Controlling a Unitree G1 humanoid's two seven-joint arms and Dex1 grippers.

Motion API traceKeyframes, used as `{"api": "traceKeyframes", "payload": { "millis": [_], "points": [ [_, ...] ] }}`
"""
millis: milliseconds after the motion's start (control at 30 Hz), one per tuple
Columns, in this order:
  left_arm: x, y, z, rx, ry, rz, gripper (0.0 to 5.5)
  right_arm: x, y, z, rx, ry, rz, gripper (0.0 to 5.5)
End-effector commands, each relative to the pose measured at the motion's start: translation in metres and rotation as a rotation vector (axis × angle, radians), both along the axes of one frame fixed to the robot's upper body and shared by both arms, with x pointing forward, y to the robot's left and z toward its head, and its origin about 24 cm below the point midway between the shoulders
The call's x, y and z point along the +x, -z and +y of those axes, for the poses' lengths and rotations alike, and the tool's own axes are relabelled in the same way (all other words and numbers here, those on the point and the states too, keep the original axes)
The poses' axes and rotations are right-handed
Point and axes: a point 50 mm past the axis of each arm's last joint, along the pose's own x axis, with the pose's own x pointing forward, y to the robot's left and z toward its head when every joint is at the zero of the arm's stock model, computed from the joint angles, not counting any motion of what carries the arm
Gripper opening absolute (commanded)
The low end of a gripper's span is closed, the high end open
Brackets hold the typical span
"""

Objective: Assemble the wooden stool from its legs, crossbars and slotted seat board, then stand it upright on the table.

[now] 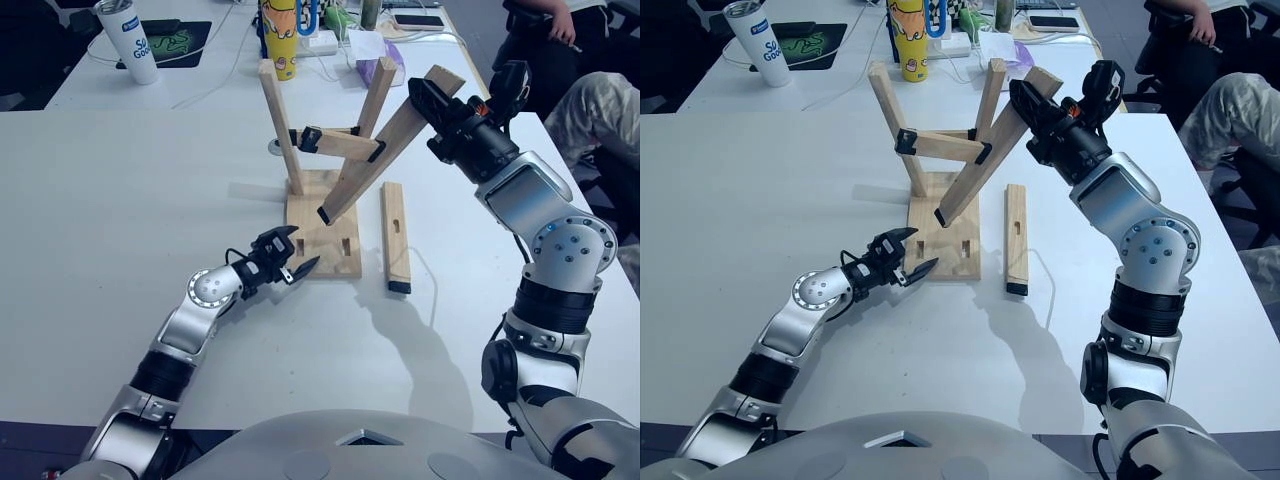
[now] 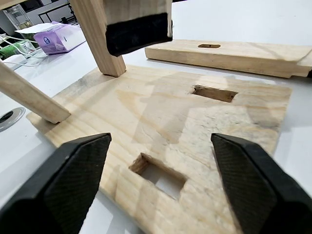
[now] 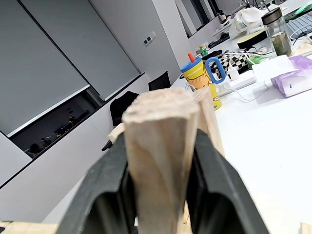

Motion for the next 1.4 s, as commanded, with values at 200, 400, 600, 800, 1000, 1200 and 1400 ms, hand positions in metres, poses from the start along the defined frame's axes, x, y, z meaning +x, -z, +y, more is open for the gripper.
{"api": "traceKeyframes", "payload": {
  "millis": [200, 400, 600, 800, 1000, 1200, 1400],
  "points": [
    [-0.016, -0.029, 0.007, -0.147, 0.021, 0.066, 3.80, 0.001, -0.007, 0.003, -0.004, -0.021, -0.025, 1.03],
    [-0.029, -0.007, 0.011, -0.008, 0.101, 0.201, 3.80, 0.002, -0.006, 0.002, -0.004, -0.018, -0.019, 1.03],
    [-0.017, 0.002, 0.006, 0.062, 0.075, 0.156, 3.80, 0.003, -0.006, 0.002, -0.005, -0.027, -0.017, 1.03],
    [-0.006, 0.007, -0.010, 0.046, 0.058, 0.121, 3.80, 0.004, -0.006, 0.003, 0.001, -0.027, -0.012, 1.03],
    [0.004, 0.012, -0.022, 0.035, 0.021, 0.106, 3.80, 0.005, -0.008, 0.001, -0.011, -0.003, -0.026, 1.03],
    [0.023, 0.008, -0.032, 0.000, -0.052, 0.056, 3.80, 0.007, -0.010, -0.005, -0.178, 0.113, -0.098, 1.03],
    [0.029, 0.006, -0.038, -0.034, -0.084, 0.032, 3.80, -0.002, 0.008, -0.007, -0.274, 0.149, -0.116, 1.03]
  ]
}}
